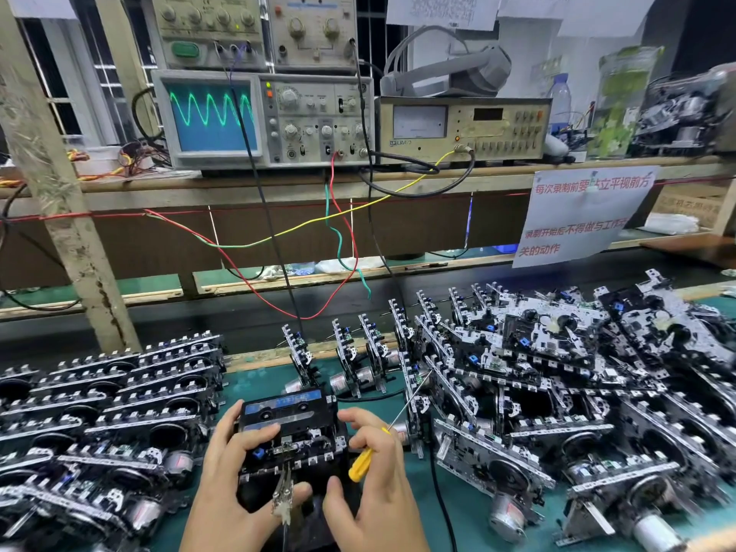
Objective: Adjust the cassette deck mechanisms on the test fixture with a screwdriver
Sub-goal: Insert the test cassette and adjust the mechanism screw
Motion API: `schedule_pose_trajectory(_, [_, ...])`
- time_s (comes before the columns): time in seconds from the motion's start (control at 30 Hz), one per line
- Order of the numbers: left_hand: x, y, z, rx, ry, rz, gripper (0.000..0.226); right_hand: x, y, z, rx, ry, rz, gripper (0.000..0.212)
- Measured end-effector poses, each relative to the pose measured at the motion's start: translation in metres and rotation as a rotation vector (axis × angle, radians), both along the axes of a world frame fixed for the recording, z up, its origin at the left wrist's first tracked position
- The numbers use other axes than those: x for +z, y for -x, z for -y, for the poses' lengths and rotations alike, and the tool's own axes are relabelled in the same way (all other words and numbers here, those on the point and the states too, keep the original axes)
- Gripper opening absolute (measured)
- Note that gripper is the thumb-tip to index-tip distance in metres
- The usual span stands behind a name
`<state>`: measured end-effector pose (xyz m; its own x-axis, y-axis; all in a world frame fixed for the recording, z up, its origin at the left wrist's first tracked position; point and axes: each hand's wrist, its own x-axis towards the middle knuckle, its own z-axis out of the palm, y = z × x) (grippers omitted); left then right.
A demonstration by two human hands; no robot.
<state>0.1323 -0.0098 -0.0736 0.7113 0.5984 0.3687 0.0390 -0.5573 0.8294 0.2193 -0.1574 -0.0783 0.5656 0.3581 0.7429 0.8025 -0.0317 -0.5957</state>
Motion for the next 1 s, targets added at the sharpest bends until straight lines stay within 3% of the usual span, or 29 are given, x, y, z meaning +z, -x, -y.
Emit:
schedule_pose_trajectory(0.43, [-0.002, 0.005, -0.002, 0.007, -0.038, 0.02, 0.074, 0.0, -0.006, -0.001, 0.123, 0.245, -0.027, 0.05])
schedule_pose_trajectory(0.67, [0.017, 0.024, -0.013, -0.166, -0.125, -0.234, 0.069, 0.019, -0.013, 0.003, 0.076, 0.31, 0.007, 0.041])
schedule_pose_trajectory(0.8, [0.03, 0.023, -0.012, -0.149, -0.113, -0.273, 0.053, 0.026, -0.018, -0.004, 0.047, 0.271, 0.026, 0.035])
schedule_pose_trajectory(1.0, [0.052, 0.001, -0.02, -0.078, -0.292, -0.257, 0.011, 0.037, -0.021, -0.006, 0.041, 0.299, 0.053, 0.057])
